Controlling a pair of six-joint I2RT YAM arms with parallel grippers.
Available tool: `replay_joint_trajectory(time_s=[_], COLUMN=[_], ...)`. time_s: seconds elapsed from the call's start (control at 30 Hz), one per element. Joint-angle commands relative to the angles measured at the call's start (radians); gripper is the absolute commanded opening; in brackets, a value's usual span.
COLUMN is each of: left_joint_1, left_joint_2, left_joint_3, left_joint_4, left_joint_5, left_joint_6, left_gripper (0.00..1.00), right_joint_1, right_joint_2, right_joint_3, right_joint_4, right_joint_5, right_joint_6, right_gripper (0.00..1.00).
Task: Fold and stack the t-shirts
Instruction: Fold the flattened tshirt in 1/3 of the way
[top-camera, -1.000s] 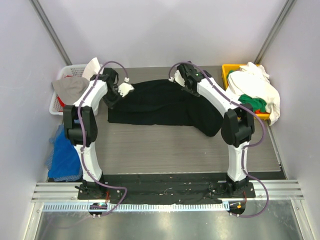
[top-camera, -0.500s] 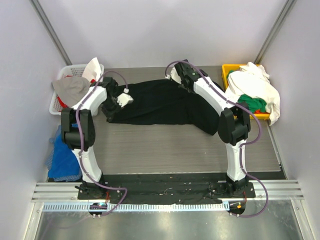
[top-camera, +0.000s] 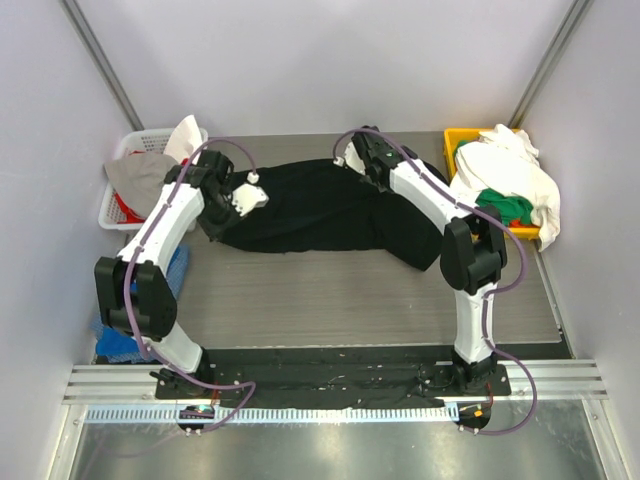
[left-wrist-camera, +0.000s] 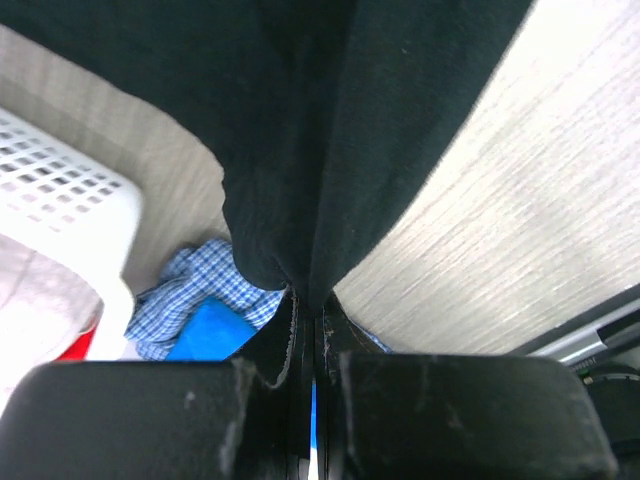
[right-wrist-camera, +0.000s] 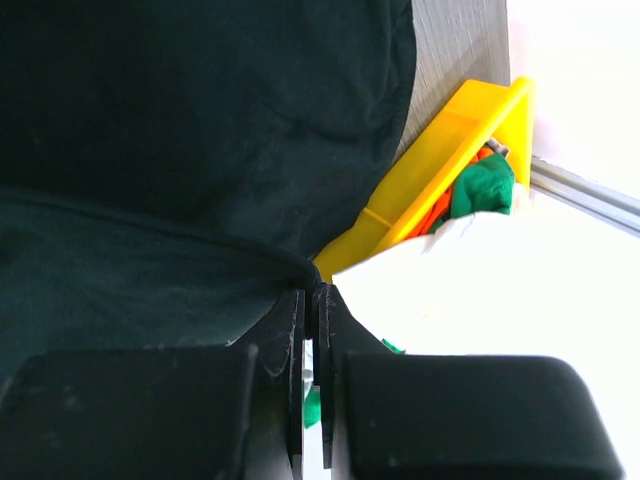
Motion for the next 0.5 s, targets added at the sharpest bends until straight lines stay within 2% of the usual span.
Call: replay_joint_trajectory(time_s=[0.0, 0.47], left_joint_1=[-0.010, -0.010], left_joint_2=[0.000, 0.167], left_joint_3=[-0.017, -0.003], left_joint_4=[-0.031, 0.054], left_joint_5=[-0.013, -0.093], left_joint_6=[-0.009, 0.014], left_gripper=[0.00, 0.00], right_joint_1=[0.003, 0.003], right_joint_2=[-0.104, -0.043], right_joint_3=[-0.016, 0.022], right_joint_4=[0.057, 0.106], right_joint_5=[0.032, 0.063], right_joint_6=[-0.018, -0.049], right_gripper=[0.01, 0.01])
